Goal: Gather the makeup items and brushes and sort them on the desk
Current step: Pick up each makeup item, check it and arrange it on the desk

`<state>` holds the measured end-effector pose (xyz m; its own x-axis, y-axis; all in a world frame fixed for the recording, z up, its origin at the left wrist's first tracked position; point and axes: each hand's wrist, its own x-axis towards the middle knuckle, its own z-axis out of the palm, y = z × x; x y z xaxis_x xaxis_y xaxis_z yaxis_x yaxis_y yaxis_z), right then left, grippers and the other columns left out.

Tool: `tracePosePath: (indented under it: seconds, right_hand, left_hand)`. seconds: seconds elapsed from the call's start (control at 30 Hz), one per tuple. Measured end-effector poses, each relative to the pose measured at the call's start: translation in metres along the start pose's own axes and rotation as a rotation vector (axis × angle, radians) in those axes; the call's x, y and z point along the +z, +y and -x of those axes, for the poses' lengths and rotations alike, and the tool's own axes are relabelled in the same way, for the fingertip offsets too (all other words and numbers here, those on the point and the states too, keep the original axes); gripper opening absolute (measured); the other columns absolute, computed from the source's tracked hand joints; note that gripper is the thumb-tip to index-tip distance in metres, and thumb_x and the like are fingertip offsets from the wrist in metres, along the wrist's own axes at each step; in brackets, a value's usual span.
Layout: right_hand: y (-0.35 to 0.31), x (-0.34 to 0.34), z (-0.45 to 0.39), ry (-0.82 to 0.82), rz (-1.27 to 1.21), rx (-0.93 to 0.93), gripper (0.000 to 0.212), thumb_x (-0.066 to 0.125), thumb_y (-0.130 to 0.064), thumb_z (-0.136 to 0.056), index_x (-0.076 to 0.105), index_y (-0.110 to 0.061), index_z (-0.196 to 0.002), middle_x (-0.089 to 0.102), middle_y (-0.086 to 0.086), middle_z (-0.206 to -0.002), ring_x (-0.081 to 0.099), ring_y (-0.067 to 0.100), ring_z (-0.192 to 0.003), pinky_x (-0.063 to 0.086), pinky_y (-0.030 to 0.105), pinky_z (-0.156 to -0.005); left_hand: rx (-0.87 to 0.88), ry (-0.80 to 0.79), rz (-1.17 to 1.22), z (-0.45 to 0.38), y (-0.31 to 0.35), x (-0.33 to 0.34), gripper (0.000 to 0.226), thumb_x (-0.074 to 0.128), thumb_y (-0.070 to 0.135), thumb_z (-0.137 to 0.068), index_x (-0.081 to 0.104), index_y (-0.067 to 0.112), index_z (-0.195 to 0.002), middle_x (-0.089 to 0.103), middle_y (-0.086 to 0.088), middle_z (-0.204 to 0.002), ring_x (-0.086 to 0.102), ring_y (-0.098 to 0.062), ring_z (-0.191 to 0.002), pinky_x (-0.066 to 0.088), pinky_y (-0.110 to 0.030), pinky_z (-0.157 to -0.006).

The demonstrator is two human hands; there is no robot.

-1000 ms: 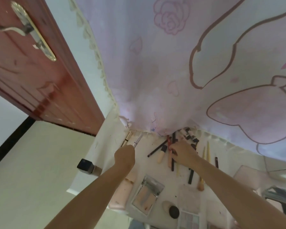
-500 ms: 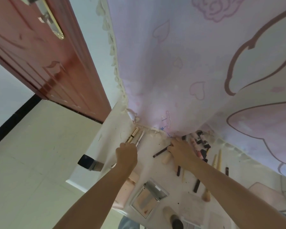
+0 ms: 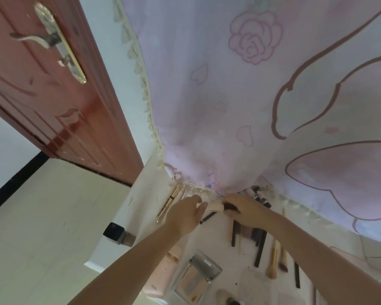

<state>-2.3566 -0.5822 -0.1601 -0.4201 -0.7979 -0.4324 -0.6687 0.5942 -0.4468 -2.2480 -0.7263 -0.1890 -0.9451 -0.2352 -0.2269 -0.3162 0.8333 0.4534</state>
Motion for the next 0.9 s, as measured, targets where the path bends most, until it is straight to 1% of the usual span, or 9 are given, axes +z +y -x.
tracePosePath:
  seconds: [0.1, 0.13, 0.2, 0.33, 0.4, 0.53, 0.67, 0.83, 0.9]
  right_hand:
    - [-0.015, -0.024, 0.022, 0.15, -0.171, 0.001, 0.018, 0.043, -0.019, -0.095, 0.058, -0.011, -0.101, 0.048, -0.011, -0.078, 0.044, 0.001, -0.069, 0.037, 0.009, -0.063]
    - [-0.02, -0.033, 0.03, 0.221, -0.23, 0.009, 0.018, 0.041, -0.017, -0.096, 0.058, -0.011, -0.096, 0.047, -0.01, -0.074, 0.042, -0.002, -0.065, 0.037, 0.007, -0.061]
    - [-0.032, -0.047, 0.046, 0.374, -0.349, 0.021, 0.021, 0.037, -0.015, -0.097, 0.053, -0.012, -0.085, 0.047, -0.005, -0.068, 0.04, 0.002, -0.058, 0.036, 0.008, -0.058]
    - [-0.058, -0.067, 0.068, 0.771, -0.51, 0.069, 0.03, 0.032, -0.014, -0.098, 0.039, -0.018, -0.069, 0.04, -0.003, -0.062, 0.038, 0.009, -0.055, 0.034, 0.013, -0.051]
    - [-0.069, -0.082, 0.079, 0.934, -0.589, 0.122, 0.033, 0.032, -0.02, -0.098, 0.035, -0.02, -0.065, 0.039, -0.002, -0.062, 0.035, 0.01, -0.054, 0.032, 0.012, -0.048]
    - [-0.08, -0.113, 0.107, 1.1, -0.583, 0.15, 0.035, 0.033, -0.022, -0.098, 0.032, -0.02, -0.063, 0.034, -0.003, -0.059, 0.031, 0.009, -0.051, 0.032, 0.011, -0.046]
    - [-0.08, -0.119, 0.129, 1.215, -0.517, 0.097, 0.027, 0.03, -0.01, -0.097, 0.035, -0.014, -0.071, 0.033, -0.002, -0.056, 0.028, 0.012, -0.047, 0.031, 0.015, -0.041]
    - [-0.074, -0.106, 0.142, 1.264, -0.441, 0.097, 0.015, 0.03, -0.004, -0.096, 0.039, -0.006, -0.084, 0.033, -0.003, -0.053, 0.029, 0.011, -0.045, 0.03, 0.016, -0.04]
    - [-0.072, -0.1, 0.143, 1.303, -0.361, 0.042, 0.014, 0.031, -0.012, -0.095, 0.038, -0.008, -0.084, 0.032, -0.007, -0.05, 0.031, 0.01, -0.038, 0.032, 0.015, -0.038]
  left_hand:
    - [0.213, 0.167, 0.147, 0.008, 0.024, -0.016, 0.056, 0.019, 0.047, -0.092, 0.055, 0.006, -0.107, 0.056, 0.003, -0.072, 0.053, -0.016, -0.069, 0.031, -0.015, -0.058]
    - [0.266, 0.235, 0.19, 0.009, 0.03, -0.02, 0.063, 0.013, 0.05, -0.088, 0.056, 0.004, -0.1, 0.045, 0.009, -0.064, 0.045, -0.011, -0.059, 0.027, -0.013, -0.052]
    - [0.31, 0.357, 0.286, 0.008, 0.044, -0.029, 0.068, 0.006, 0.052, -0.081, 0.054, 0.005, -0.088, 0.033, 0.014, -0.059, 0.034, 0.0, -0.053, 0.025, -0.011, -0.049]
    - [0.366, 0.495, 0.411, 0.008, 0.091, -0.061, 0.038, 0.014, 0.044, -0.086, 0.039, 0.016, -0.078, 0.032, 0.014, -0.059, 0.033, 0.001, -0.051, 0.026, -0.018, -0.051]
    - [0.369, 0.522, 0.452, 0.009, 0.115, -0.084, 0.023, 0.018, 0.035, -0.087, 0.031, 0.024, -0.07, 0.031, 0.012, -0.056, 0.031, -0.002, -0.048, 0.026, -0.017, -0.047]
    - [0.454, 0.582, 0.527, 0.013, 0.15, -0.12, 0.025, 0.023, 0.029, -0.09, 0.025, 0.029, -0.065, 0.032, 0.01, -0.055, 0.031, -0.006, -0.044, 0.033, -0.014, -0.046]
    - [0.38, 0.53, 0.762, 0.015, 0.176, -0.13, 0.038, 0.03, 0.011, -0.099, 0.032, 0.022, -0.062, 0.032, 0.004, -0.058, 0.034, -0.006, -0.048, 0.031, -0.013, -0.045]
    - [0.294, 0.345, 0.823, 0.021, 0.187, -0.125, 0.036, 0.03, 0.016, -0.099, 0.037, 0.019, -0.064, 0.035, 0.001, -0.06, 0.031, -0.01, -0.053, 0.028, -0.015, -0.047]
    - [0.222, 0.234, 0.866, 0.022, 0.188, -0.126, 0.035, 0.028, 0.019, -0.099, 0.039, 0.017, -0.067, 0.036, 0.0, -0.059, 0.031, -0.011, -0.05, 0.026, -0.019, -0.045]
